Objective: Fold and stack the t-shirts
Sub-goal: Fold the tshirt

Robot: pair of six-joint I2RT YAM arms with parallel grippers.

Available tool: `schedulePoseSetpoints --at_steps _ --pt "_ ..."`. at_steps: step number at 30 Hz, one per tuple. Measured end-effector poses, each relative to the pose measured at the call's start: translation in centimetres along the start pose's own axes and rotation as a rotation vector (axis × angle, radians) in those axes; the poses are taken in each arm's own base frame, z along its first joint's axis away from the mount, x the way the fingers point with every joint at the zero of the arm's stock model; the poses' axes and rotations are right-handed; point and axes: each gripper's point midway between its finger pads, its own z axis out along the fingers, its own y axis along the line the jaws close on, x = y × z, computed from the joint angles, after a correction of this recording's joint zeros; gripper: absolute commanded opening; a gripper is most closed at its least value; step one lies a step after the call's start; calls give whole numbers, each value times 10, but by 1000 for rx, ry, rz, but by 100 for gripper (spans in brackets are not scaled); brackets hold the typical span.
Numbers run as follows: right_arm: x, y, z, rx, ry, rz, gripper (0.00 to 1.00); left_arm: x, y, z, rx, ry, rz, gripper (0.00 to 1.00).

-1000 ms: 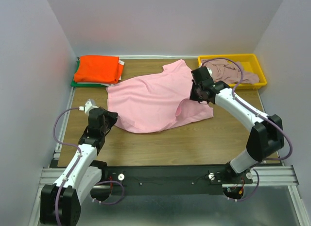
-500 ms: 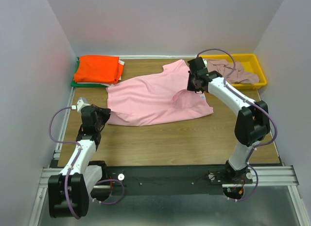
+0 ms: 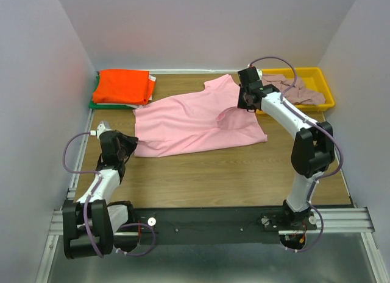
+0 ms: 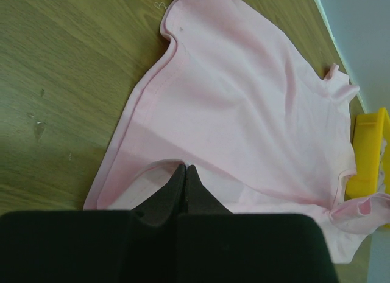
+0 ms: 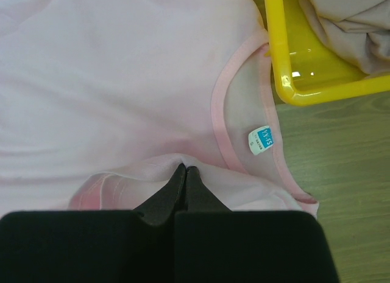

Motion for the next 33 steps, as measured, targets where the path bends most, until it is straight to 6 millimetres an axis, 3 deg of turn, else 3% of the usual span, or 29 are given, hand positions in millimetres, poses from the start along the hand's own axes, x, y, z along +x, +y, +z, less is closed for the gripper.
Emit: schedulePoseSetpoints --at_steps 8,17,24,33 --pt "0 -3 14 22 13 -12 0 -4 5 4 -5 -5 -12 0" --pt "-15 3 17 13 -16 -19 0 -5 10 12 -11 2 -18 0" --pt "-7 3 35 28 15 -36 0 3 21 23 -39 48 -28 0" --pt "-4 5 50 37 31 -53 0 -1 20 25 -29 39 -20 0"
